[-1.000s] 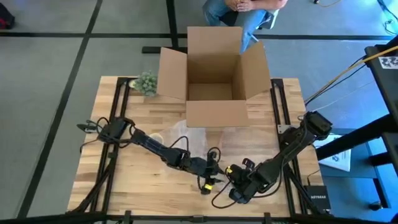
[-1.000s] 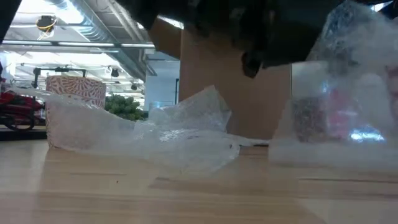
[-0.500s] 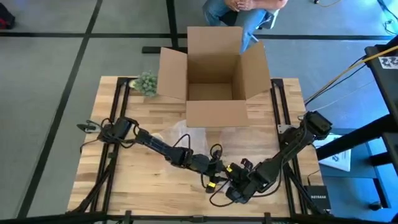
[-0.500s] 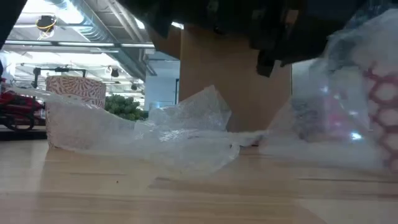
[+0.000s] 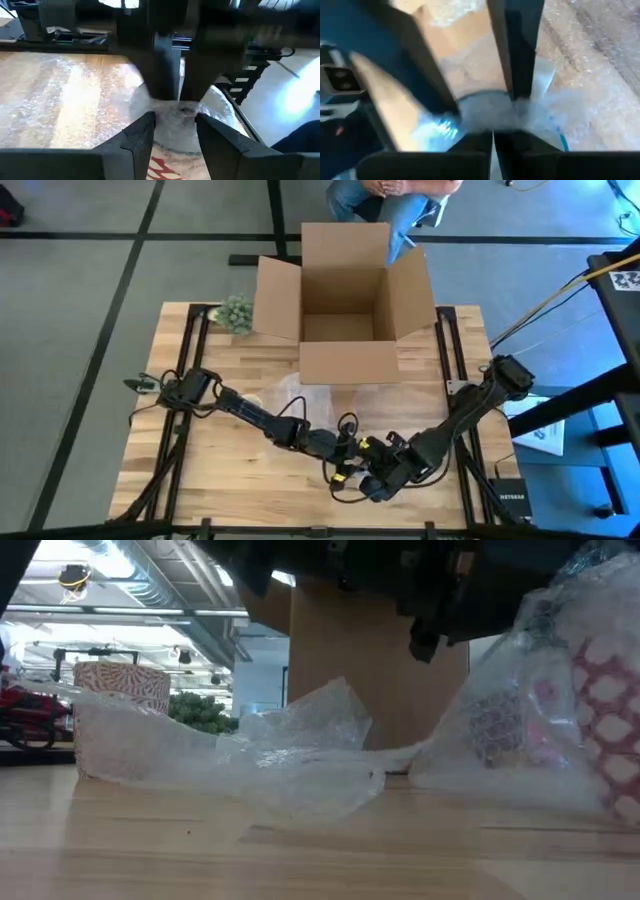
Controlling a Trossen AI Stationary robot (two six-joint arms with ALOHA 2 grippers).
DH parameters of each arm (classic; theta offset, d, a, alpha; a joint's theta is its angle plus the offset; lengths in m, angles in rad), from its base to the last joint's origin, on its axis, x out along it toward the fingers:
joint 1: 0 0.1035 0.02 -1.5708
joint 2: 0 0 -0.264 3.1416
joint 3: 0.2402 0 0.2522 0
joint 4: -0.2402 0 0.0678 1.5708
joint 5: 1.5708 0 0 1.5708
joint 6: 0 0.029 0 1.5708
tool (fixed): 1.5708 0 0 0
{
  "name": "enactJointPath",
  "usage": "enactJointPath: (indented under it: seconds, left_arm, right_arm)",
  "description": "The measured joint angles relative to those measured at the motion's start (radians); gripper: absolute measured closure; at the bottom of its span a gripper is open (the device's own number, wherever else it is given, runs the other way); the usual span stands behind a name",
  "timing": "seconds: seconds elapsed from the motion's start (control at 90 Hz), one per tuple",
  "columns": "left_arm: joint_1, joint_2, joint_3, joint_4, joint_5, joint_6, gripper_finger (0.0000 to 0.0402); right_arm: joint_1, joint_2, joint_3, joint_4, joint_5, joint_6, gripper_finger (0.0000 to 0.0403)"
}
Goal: Wrap mug
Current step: Wrap the red mug with the right bubble wrap
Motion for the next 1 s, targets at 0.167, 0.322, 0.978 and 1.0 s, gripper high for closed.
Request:
enactJointPath:
  seconds: [0.167,0.322,0.978,1.0]
  left_arm:
    - [-0.004,0.0,0.0,-0.002,-0.002,0.003,0.0267]
    - [-0.005,0.0,0.0,-0.001,-0.001,0.001,0.0267]
    - [-0.006,0.001,0.0,-0.001,-0.002,0.001,0.0267]
    - [-0.006,0.001,0.0,-0.001,-0.002,0.001,0.0267]
  right_arm:
    - [0.014,-0.03,0.092,-0.103,0.023,-0.024,0.0402]
    - [0.013,-0.024,0.122,-0.096,0.113,-0.034,0.0402]
    - [0.013,0.141,-0.032,0.046,0.029,-0.025,0.0402]
    - [0.013,0.141,-0.034,0.047,0.023,-0.025,0.0402]
